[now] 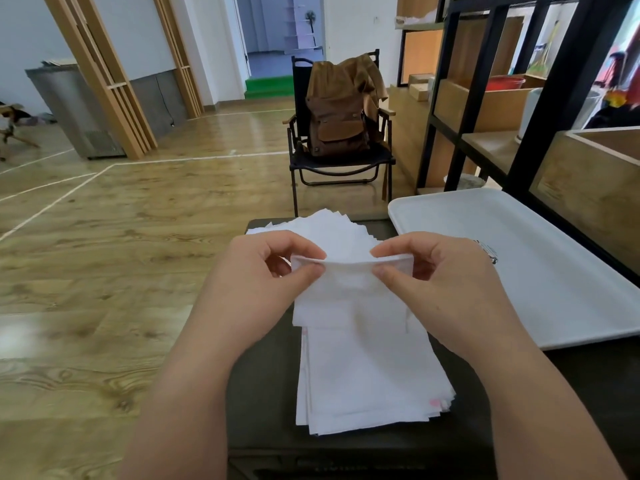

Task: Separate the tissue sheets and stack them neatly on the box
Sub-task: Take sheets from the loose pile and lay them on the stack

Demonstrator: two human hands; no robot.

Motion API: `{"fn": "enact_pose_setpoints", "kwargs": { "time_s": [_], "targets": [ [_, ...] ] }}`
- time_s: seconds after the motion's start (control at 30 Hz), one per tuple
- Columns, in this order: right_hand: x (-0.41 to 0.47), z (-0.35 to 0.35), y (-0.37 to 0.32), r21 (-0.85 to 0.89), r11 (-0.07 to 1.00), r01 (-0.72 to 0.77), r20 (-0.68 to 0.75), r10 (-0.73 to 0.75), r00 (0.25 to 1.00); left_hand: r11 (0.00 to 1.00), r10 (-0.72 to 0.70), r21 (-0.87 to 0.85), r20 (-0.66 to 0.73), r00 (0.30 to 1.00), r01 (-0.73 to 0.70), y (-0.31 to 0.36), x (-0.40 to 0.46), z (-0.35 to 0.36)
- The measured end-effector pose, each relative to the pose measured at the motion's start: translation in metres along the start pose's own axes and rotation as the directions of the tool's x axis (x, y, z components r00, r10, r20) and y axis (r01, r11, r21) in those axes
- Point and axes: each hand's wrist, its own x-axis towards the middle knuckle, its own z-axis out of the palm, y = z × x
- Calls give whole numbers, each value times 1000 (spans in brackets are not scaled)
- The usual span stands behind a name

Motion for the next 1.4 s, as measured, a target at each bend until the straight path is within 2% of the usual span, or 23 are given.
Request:
{"fn": "enact_pose_setpoints", "kwargs": {
  "time_s": [0.13, 0.2, 0.3, 0.37, 0.43, 0.5, 0.53, 0.57, 0.63, 0.7, 0.73, 0.83, 0.9, 0.97, 1.03, 1.1, 1.13, 1.17, 1.23, 1.33, 1.4],
  "targets": [
    [1, 1, -1, -110, 993, 46, -40, -51, 998, 997, 43, 67, -69, 997, -38, 2, 0, -3],
    [2, -1, -4, -106, 993, 59, -53, -65, 996, 998, 48, 55, -93, 995, -44, 4, 0, -6],
    [1, -9, -14, 110, 994, 27, -10, -27, 1000, 994, 47, -90, -85, 995, -54, 12, -3, -11],
    [-2, -16, -24, 284, 959, 10, 35, -21, 999, 968, 87, -233, -45, 995, -95, 23, -7, -16],
    [-7, -23, -32, 386, 922, 9, 63, -36, 997, 938, 140, -319, -7, 990, -135, 34, -13, -22],
    [-8, -28, -34, 463, 885, -48, 113, -5, 994, 945, 126, -310, 49, 991, -105, 38, -17, -27],
    [-8, -30, -33, 469, 877, -100, 157, 29, 987, 964, 70, -262, 98, 993, -42, 38, -18, -29],
    [-7, -32, -29, 433, 885, -169, 215, 81, 973, 982, -17, -182, 160, 987, 47, 35, -18, -30],
    [-5, -30, -17, 179, 930, -320, 360, 241, 901, 977, -213, 56, 305, 928, 205, 25, -16, -27],
    [-4, -24, -3, -134, 914, -384, 459, 401, 793, 921, -362, 297, 413, 836, 252, 15, -15, -17],
    [-5, -20, 3, -237, 892, -384, 471, 452, 758, 893, -406, 379, 442, 800, 244, 10, -14, -12],
    [-5, -12, 11, -372, 856, -360, 445, 505, 740, 832, -494, 495, 453, 742, 252, 1, -10, -1],
    [-3, -12, 12, -389, 855, -343, 435, 499, 750, 811, -523, 511, 418, 742, 284, -3, -8, -1],
    [-3, -14, 13, -387, 857, -339, 425, 492, 760, 819, -501, 474, 320, 804, 322, -7, -4, -2],
    [-2, -16, 16, -380, 856, -350, 404, 494, 770, 873, -396, 359, 122, 910, 331, -13, 2, 2],
    [-1, -18, 17, -380, 852, -360, 384, 500, 776, 934, -228, 262, -81, 970, 242, -22, 13, 10],
    [-1, -18, 18, -382, 850, -362, 377, 501, 779, 951, -149, 253, -120, 982, 175, -28, 19, 17],
    [-1, -18, 18, -383, 851, -361, 369, 499, 784, 954, -83, 280, -107, 991, 110, -33, 24, 24],
    [-1, -17, 19, -375, 854, -361, 336, 488, 805, 922, -41, 387, 27, 999, 27, -45, 33, 38],
    [0, -15, 21, -322, 866, -383, 250, 468, 847, 871, -170, 491, 256, 952, 24, -60, 39, 49],
    [1, -15, 22, -290, 876, -385, 202, 449, 870, 852, -176, 522, 256, 951, 17, -66, 41, 50]
  ]
}}
